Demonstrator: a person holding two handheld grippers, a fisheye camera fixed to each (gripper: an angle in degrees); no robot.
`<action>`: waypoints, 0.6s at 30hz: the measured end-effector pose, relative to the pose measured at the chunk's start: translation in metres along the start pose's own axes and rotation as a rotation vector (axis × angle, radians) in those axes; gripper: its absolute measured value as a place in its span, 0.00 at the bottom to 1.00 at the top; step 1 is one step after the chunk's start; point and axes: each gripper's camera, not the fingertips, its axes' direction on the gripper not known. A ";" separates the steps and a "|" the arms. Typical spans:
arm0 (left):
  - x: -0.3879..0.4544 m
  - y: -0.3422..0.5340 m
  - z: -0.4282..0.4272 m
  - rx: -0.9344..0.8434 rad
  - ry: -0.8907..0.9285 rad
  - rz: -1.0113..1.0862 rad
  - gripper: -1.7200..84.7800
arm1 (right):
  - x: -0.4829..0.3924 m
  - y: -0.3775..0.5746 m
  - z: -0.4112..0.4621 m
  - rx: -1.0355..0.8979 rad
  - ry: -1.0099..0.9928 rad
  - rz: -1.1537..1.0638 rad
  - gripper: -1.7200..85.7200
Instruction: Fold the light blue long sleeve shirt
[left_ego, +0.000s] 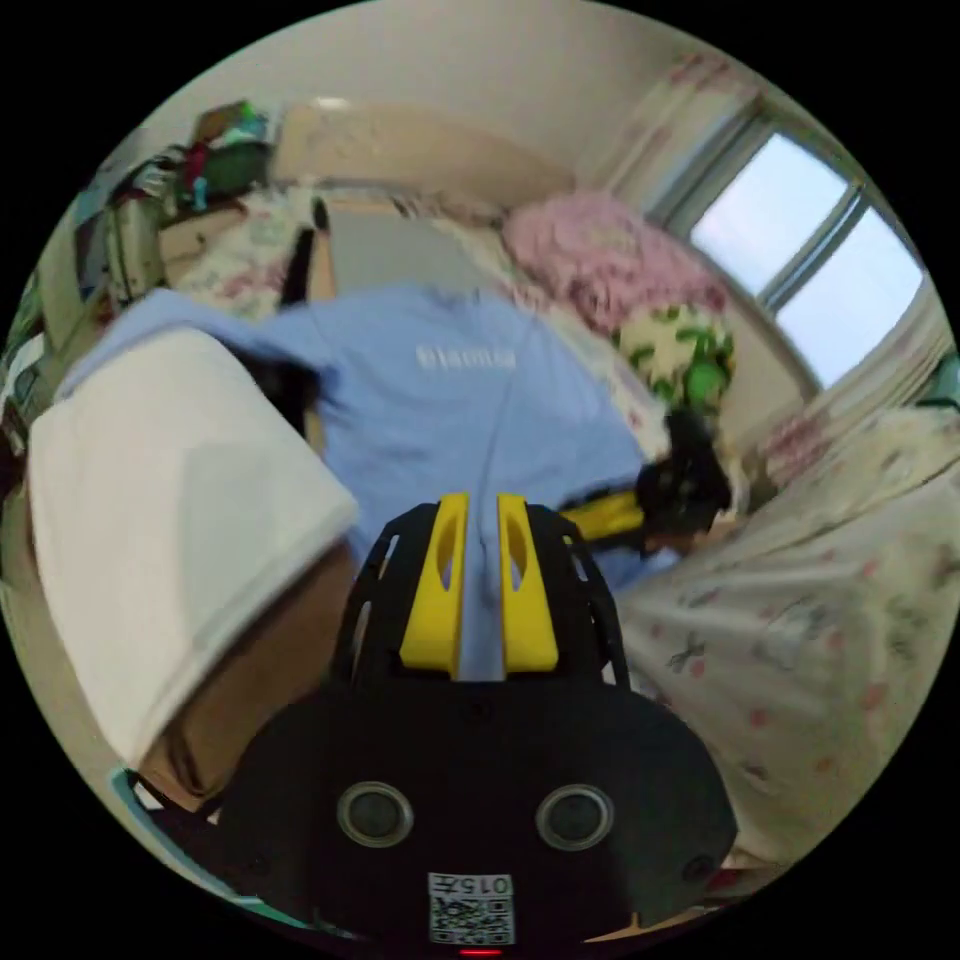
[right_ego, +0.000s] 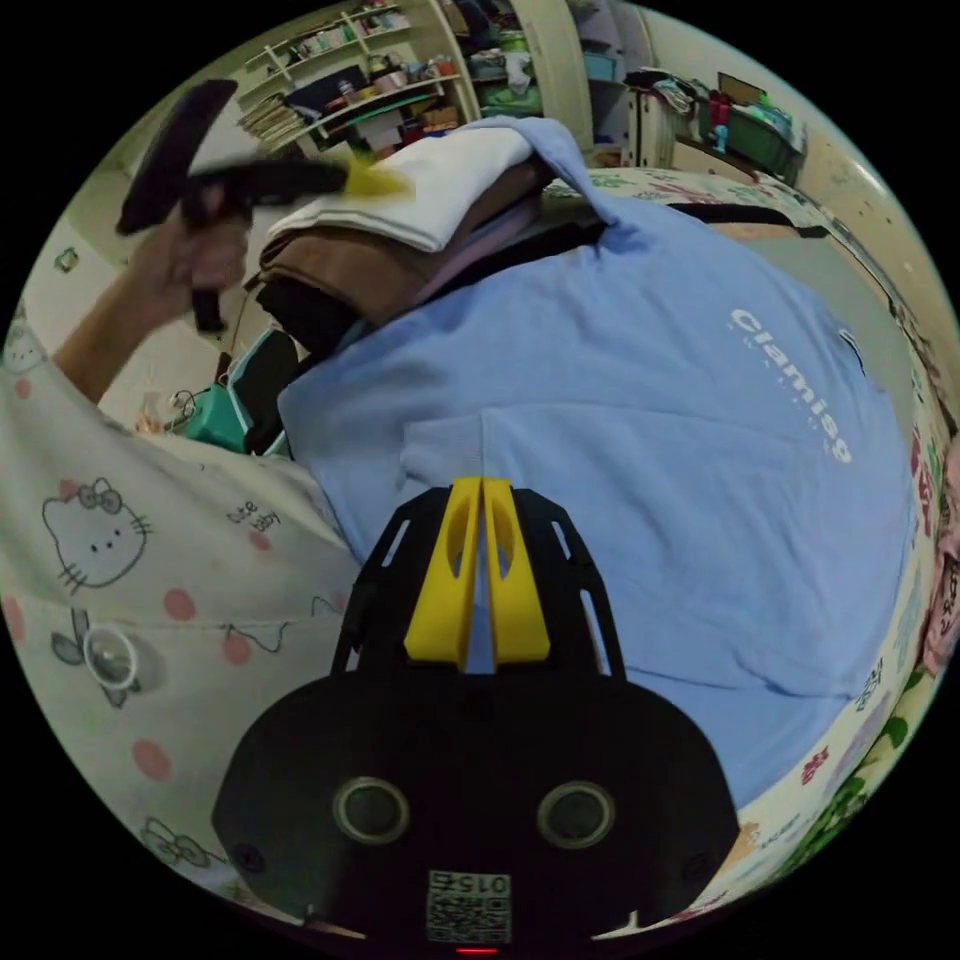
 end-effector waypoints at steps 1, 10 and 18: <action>-0.033 -0.001 -0.040 0.159 -0.059 -0.079 0.09 | 0.000 0.004 0.005 -0.004 -0.005 -0.011 0.01; -0.295 -0.011 -0.110 0.352 -0.188 -0.700 0.17 | -0.015 0.039 0.063 -0.073 0.034 -0.063 0.01; -0.355 -0.011 -0.034 0.110 -0.331 -0.860 0.13 | -0.006 0.051 0.079 -0.066 0.020 -0.025 0.01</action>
